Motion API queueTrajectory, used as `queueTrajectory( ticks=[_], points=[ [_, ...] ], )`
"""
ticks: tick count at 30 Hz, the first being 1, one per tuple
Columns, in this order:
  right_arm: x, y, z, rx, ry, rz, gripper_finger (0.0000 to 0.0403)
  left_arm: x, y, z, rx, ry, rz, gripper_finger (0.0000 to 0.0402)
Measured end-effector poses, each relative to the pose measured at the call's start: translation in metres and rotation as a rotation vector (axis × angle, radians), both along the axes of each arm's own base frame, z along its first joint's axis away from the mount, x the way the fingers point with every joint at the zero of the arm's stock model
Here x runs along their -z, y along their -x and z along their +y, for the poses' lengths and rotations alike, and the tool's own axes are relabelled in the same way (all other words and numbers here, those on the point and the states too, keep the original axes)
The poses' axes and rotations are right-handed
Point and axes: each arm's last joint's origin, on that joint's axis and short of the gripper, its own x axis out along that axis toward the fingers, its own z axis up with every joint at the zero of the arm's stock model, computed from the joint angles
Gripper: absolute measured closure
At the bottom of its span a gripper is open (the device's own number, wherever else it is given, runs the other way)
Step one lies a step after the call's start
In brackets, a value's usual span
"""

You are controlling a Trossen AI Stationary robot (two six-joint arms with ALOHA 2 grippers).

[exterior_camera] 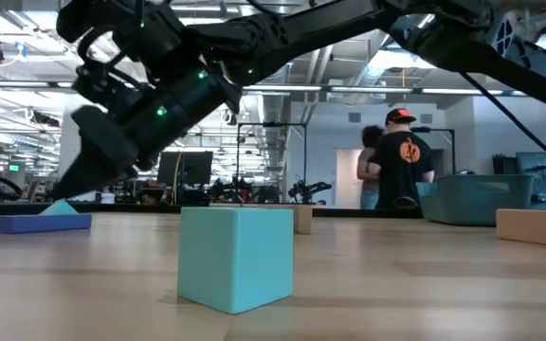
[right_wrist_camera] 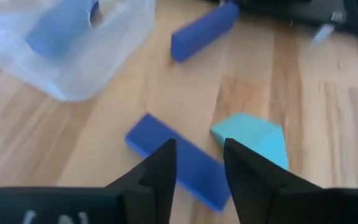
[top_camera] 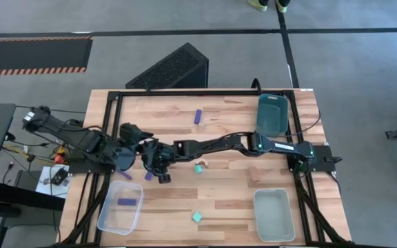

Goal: Sort & place blocks by color
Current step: Put the bottom purple block into the transparent bin

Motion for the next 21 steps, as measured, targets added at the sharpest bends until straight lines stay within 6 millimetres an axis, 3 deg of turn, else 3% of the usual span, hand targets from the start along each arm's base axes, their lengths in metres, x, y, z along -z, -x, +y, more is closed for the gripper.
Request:
queueTrajectory(
  ticks=[8,13,18,21],
  points=[
    [0.009,0.008,-0.017,0.053,-0.029,0.141,0.0298,0.0,-0.003,0.01,-0.02,-0.026,0.037,0.0258],
    [0.014,0.015,-0.018,0.049,-0.032,0.228,0.032,0.001,-0.004,0.013,-0.014,0.0,0.043,0.0258],
    [-0.001,0.03,-0.008,0.018,-0.056,0.359,0.0332,0.001,-0.004,0.011,0.014,0.045,0.038,0.0258],
    [-0.011,0.023,0.001,-0.026,-0.046,0.248,0.0331,0.002,-0.004,0.011,0.02,0.046,0.05,0.0258]
  ],
)
